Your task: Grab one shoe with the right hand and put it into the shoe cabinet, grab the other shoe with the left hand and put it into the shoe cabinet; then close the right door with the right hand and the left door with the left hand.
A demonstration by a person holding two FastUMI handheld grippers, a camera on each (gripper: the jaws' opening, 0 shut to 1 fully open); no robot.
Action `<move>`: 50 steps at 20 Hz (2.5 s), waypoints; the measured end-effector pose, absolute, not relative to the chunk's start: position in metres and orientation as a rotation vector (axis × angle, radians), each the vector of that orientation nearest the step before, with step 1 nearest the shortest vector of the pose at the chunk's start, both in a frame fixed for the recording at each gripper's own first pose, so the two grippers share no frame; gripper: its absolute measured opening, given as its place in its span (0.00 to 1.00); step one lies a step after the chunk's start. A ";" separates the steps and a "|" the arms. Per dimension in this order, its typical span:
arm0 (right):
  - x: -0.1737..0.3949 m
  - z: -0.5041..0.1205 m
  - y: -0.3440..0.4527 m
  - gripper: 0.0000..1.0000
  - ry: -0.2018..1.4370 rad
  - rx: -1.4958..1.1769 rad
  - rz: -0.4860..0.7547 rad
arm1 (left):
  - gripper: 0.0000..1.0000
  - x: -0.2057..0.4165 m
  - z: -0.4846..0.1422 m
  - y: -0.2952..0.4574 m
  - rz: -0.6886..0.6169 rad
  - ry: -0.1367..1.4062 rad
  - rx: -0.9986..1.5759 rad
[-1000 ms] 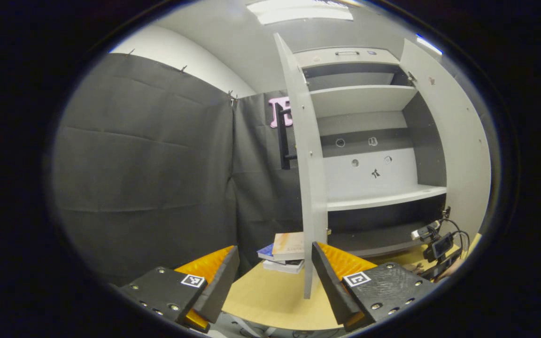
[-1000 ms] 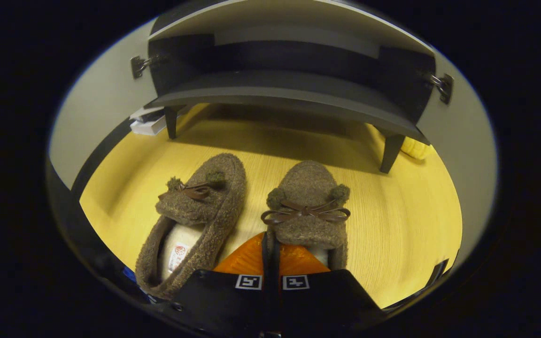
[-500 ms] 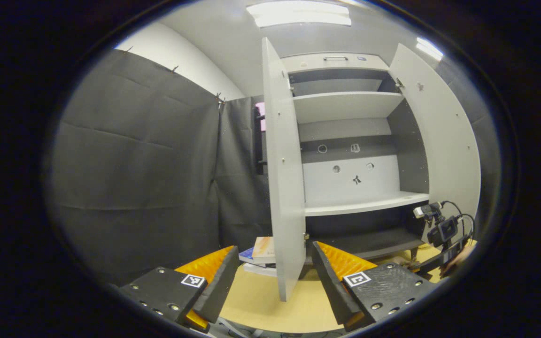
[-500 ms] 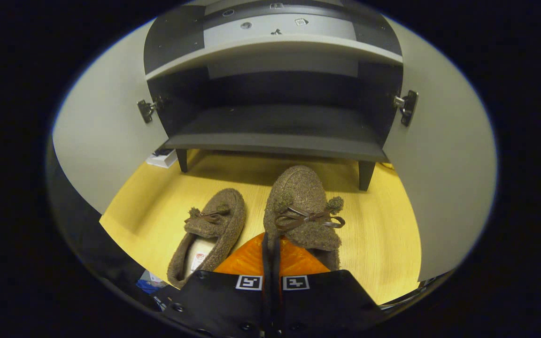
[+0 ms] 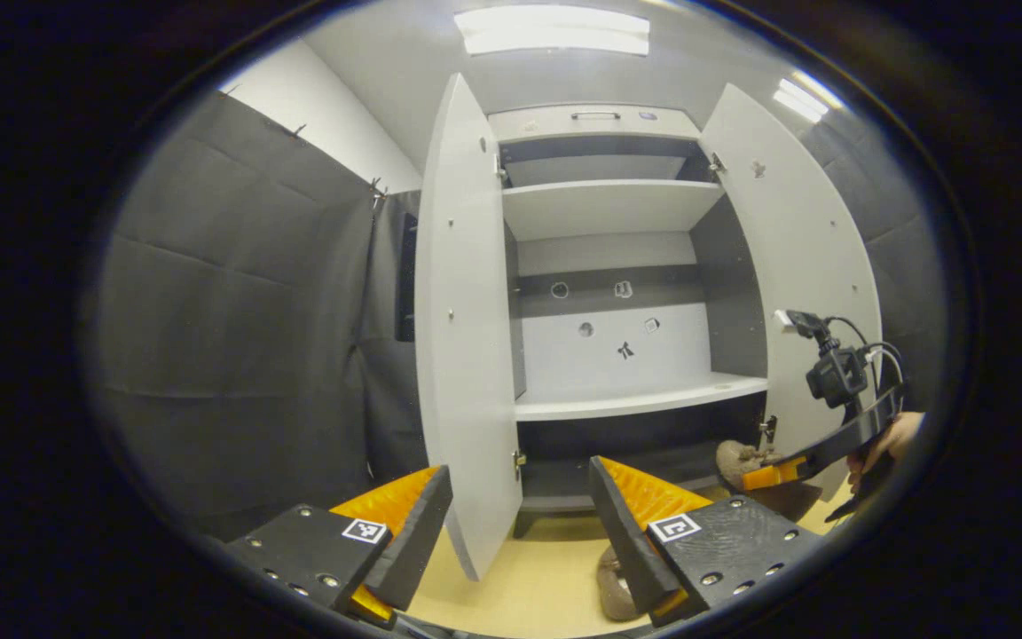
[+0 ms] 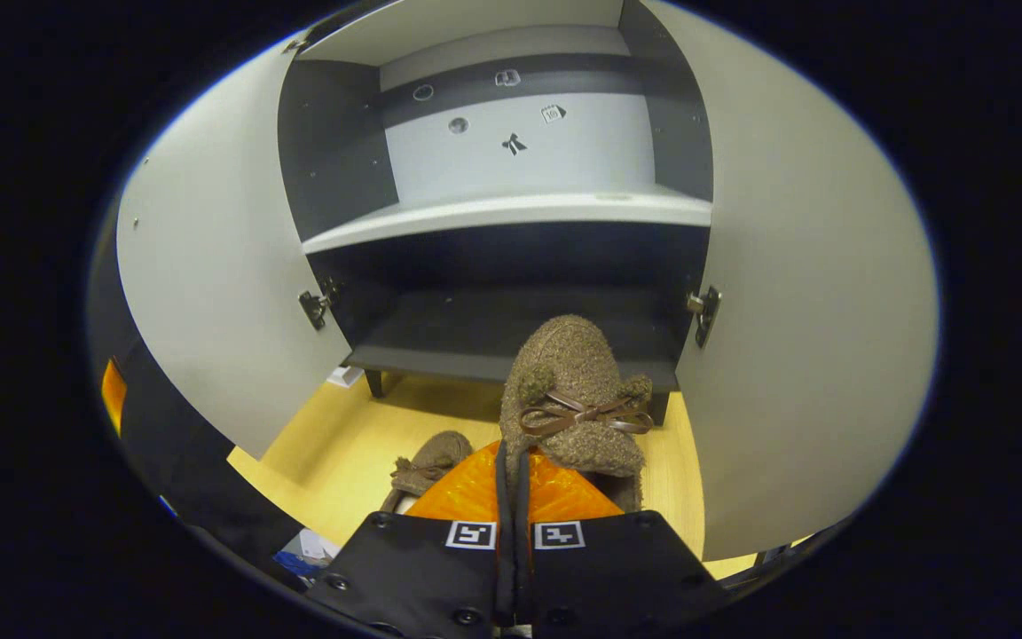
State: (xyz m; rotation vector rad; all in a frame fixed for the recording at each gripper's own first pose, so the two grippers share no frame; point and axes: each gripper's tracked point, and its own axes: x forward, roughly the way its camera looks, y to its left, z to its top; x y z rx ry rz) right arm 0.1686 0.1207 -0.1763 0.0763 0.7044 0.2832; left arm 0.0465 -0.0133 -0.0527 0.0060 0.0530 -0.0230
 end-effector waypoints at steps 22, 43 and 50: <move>0.399 -0.013 0.145 0.01 0.358 -0.083 0.224 | 0.96 0.074 -0.079 0.015 -0.001 0.063 -0.031; 0.350 0.054 0.134 0.98 0.063 -0.106 0.238 | 0.90 0.092 -0.108 -0.024 -0.100 0.140 -0.044; 0.281 0.040 0.085 0.98 0.039 -0.097 0.197 | 0.90 0.108 -0.149 -0.052 -0.191 0.209 -0.039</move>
